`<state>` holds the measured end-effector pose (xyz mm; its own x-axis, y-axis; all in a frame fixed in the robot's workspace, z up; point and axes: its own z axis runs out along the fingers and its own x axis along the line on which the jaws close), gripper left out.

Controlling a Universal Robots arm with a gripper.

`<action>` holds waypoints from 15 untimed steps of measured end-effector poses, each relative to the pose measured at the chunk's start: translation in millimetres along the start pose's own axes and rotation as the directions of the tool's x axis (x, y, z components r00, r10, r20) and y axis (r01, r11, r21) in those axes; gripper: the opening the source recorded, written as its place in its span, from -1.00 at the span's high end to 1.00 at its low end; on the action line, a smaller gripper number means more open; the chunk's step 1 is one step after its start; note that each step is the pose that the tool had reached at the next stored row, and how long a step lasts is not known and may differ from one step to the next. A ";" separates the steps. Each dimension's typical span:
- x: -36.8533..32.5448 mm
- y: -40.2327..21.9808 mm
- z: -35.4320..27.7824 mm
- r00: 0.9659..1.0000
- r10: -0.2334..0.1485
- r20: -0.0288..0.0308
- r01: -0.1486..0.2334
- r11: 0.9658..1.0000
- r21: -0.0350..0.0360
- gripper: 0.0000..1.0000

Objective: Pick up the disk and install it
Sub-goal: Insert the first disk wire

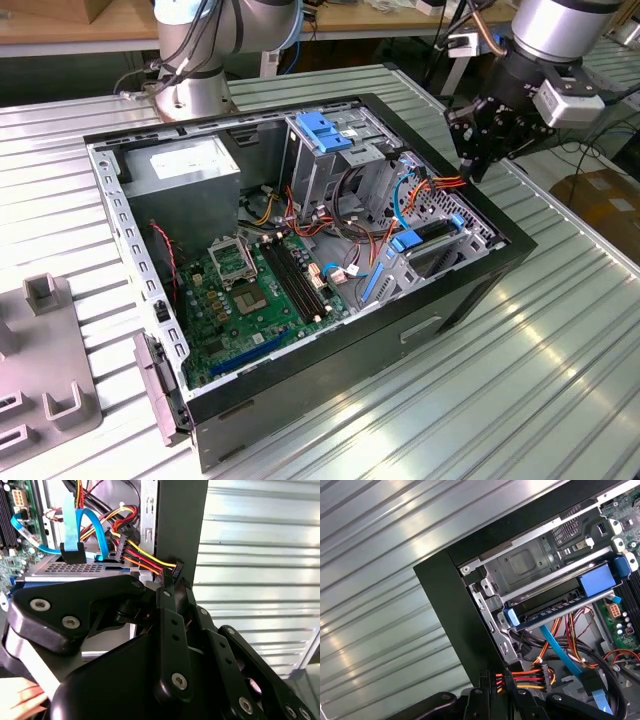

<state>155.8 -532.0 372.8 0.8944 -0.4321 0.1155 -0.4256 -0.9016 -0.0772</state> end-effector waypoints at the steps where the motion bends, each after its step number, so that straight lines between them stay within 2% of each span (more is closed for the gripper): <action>1: 0.0 -0.1 0.4 1.000 -0.013 0.000 0.013 1.000 0.001 0.52; 3: -0.1 -1.0 1.1 1.000 -0.026 -0.001 0.026 1.000 0.001 0.52; 5: -0.2 -2.2 2.6 0.999 -0.043 -0.008 0.043 0.999 -0.010 0.52; 7: -0.5 -2.7 3.1 0.999 -0.047 -0.010 0.047 0.999 -0.014 0.52; 15: -1.6 -5.6 7.4 0.998 -0.058 -0.009 0.058 0.998 -0.013 0.52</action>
<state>157.8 -526.1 365.8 0.9164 -0.3789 0.1290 -0.3745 -0.9254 -0.0579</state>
